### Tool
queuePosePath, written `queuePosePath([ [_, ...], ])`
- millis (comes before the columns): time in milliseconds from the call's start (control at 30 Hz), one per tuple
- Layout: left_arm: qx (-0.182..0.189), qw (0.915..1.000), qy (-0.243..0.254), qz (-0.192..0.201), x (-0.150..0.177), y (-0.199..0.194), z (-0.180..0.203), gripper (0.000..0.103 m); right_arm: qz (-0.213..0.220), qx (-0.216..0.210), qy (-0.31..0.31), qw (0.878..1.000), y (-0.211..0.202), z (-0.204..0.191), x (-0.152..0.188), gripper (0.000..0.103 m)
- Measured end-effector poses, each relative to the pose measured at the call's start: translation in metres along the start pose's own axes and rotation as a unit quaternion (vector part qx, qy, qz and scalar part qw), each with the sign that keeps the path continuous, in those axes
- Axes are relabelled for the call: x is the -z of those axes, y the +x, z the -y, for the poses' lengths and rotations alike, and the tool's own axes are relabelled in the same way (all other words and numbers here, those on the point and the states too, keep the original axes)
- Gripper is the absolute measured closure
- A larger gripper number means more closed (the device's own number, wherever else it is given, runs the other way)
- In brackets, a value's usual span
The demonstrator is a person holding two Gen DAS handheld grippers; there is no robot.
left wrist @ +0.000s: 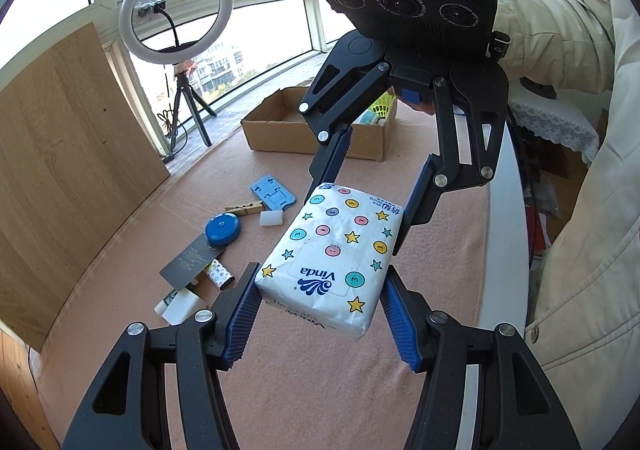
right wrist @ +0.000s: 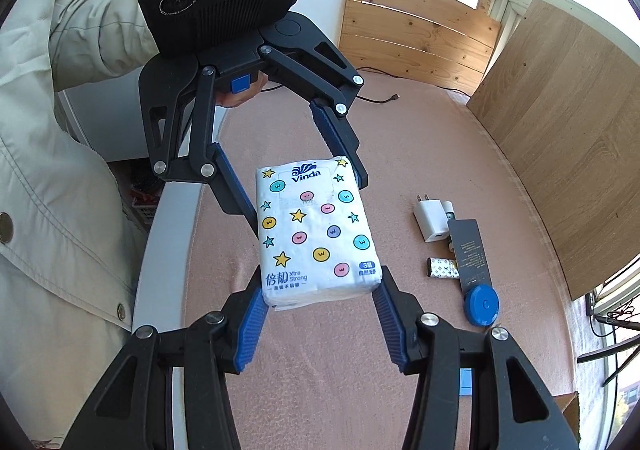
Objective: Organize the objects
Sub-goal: 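Carry the tissue pack with the right gripper and release it into the box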
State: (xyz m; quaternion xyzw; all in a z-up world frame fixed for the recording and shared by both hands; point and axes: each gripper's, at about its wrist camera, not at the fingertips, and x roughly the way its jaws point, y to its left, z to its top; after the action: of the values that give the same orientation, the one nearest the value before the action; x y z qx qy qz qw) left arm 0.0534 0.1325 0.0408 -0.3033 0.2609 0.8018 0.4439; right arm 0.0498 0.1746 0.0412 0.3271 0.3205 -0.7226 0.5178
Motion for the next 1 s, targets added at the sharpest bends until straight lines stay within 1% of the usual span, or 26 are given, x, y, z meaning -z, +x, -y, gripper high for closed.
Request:
queuePosePath([
  [233, 0.033, 0.9985, 0.043, -0.006, -0.047, 0.045, -0.008, 0.041, -0.001, 0.029, 0.037, 0.999, -0.029, 0.015, 0.043, 0.056],
  [500, 0.072, 0.9928, 0.096, -0.006, -0.122, 0.110, -0.001, 0.041, -0.006, 0.073, 0.081, 0.994, -0.075, 0.041, 0.105, 0.056],
  [767, 0.096, 0.9862, 0.135, -0.007, -0.200, 0.179, 0.017, 0.041, -0.009, 0.109, 0.118, 0.987, -0.122, 0.064, 0.172, 0.056],
  [900, 0.107, 0.9832, 0.147, -0.010, -0.232, 0.211, 0.025, 0.041, -0.008, 0.117, 0.131, 0.984, -0.140, 0.073, 0.201, 0.056],
  [1000, 0.109, 0.9817, 0.155, -0.014, -0.252, 0.233, 0.028, 0.041, -0.006, 0.124, 0.138, 0.983, -0.149, 0.081, 0.219, 0.056],
])
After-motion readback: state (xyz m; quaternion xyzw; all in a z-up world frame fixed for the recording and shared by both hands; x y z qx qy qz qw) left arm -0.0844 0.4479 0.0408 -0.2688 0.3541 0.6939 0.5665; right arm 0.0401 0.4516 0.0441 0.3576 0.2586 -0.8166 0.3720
